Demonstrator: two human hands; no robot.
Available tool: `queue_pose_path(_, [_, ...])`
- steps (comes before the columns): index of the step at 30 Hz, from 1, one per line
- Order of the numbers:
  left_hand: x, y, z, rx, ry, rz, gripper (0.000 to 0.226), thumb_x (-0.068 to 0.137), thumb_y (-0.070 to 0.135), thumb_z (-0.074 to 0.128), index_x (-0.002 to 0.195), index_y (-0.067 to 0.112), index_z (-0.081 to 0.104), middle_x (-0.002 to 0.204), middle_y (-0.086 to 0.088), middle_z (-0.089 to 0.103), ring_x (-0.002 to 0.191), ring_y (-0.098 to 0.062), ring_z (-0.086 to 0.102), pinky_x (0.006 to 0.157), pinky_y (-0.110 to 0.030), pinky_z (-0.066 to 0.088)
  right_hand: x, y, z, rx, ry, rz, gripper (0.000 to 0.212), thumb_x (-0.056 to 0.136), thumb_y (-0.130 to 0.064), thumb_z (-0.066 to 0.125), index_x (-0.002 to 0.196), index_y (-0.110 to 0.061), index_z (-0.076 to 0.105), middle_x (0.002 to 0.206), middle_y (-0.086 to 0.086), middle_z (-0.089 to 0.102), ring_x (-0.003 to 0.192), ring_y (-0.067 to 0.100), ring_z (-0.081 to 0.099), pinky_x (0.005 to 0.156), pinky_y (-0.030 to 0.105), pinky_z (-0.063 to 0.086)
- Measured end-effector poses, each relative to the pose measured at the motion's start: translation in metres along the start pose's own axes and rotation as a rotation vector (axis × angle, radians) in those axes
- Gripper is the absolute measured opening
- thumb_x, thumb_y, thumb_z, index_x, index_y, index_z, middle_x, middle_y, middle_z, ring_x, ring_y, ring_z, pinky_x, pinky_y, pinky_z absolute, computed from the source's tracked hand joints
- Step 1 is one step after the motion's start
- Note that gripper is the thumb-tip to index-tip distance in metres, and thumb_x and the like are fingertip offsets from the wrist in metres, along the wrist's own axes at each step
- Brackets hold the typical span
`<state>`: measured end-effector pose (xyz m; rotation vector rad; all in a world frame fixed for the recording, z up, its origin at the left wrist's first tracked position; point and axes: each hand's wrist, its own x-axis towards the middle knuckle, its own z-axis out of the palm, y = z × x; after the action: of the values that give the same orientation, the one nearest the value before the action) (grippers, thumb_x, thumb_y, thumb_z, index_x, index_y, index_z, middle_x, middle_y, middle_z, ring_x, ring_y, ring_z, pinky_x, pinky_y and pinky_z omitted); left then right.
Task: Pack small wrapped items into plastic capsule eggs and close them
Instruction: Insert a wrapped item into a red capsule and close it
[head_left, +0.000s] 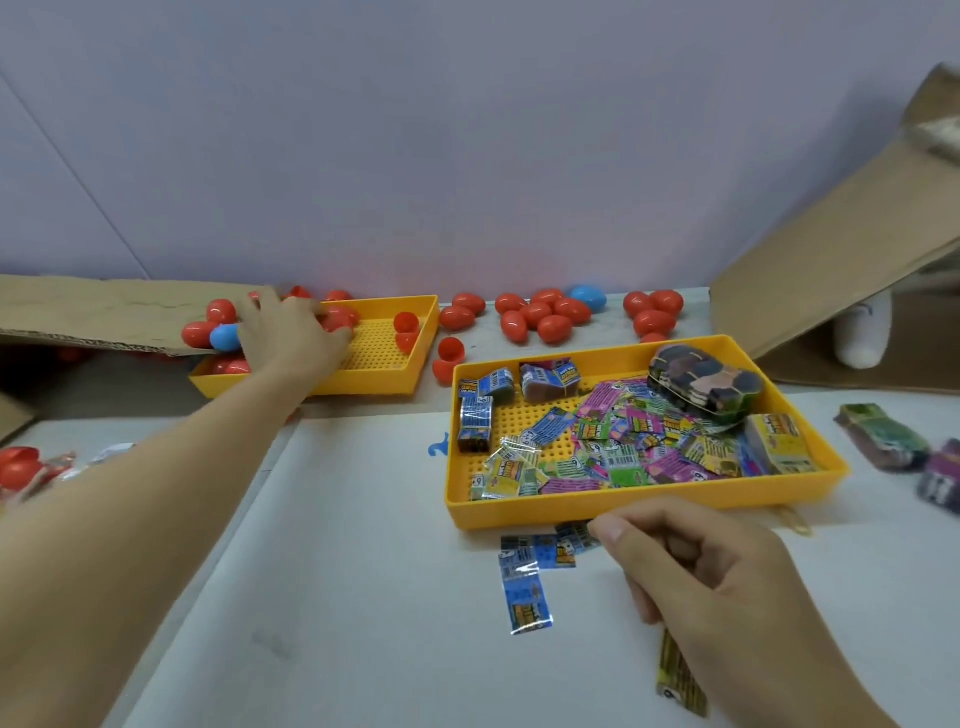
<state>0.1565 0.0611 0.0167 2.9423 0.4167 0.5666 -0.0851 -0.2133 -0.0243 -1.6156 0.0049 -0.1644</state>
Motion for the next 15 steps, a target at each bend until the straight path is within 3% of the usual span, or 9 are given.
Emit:
queue_pose_path(3, [-0.031,0.009,-0.023,-0.376,0.163,0.308,0.036,0.087,0.033,0.074,0.119,0.016,0.069,0.127,-0.009,0.052,0.119,-0.027,0.044,0.097,-0.034,0.041,-0.001,-0.002,-0.001,0.005,-0.019,0.004,0.024,0.066,-0.047,0.064,0.073,-0.027,0.074,0.047,0.001,0.054,0.043,0.006,0.048,0.047,0.015,0.041])
queue_pose_path(6, [-0.082,0.021,-0.049,-0.814,0.028,0.466,0.037,0.079,0.027,0.080,0.114,0.023,0.067,0.102,0.007,0.066,0.093,0.000,0.062,0.080,-0.012,0.051,-0.002,-0.003,-0.001,0.009,-0.028,-0.006,0.024,0.068,-0.047,0.064,0.072,-0.025,0.074,0.047,-0.001,0.052,0.045,0.006,0.047,0.047,0.015,0.040])
queue_pose_path(10, [-0.168,0.037,-0.067,-1.267,-0.153,0.516,0.047,0.069,0.028,0.089,0.107,0.025,0.062,0.093,-0.002,0.070,0.088,-0.018,0.070,0.073,-0.024,0.058,-0.006,-0.009,-0.002,0.067,-0.035,-0.019,0.027,0.071,-0.045,0.068,0.075,-0.020,0.074,0.049,0.000,0.050,0.047,0.006,0.045,0.047,0.013,0.037])
queue_pose_path(13, [-0.225,0.048,-0.064,-1.399,-0.215,0.492,0.034,0.067,0.029,0.085,0.095,0.027,0.066,0.092,0.000,0.070,0.083,-0.021,0.070,0.069,-0.027,0.058,-0.009,-0.011,-0.005,0.145,-0.020,-0.004,0.023,0.080,-0.036,0.078,0.078,-0.013,0.075,0.049,0.001,0.048,0.045,0.008,0.041,0.043,0.013,0.032])
queue_pose_path(15, [-0.249,0.051,-0.055,-1.420,-0.271,0.478,0.031,0.068,0.028,0.085,0.094,0.028,0.067,0.093,0.002,0.069,0.083,-0.020,0.069,0.067,-0.026,0.057,-0.008,-0.013,-0.008,0.220,-0.019,0.027,0.021,0.079,-0.031,0.067,0.078,-0.011,0.075,0.049,0.003,0.048,0.041,0.009,0.036,0.040,0.014,0.030])
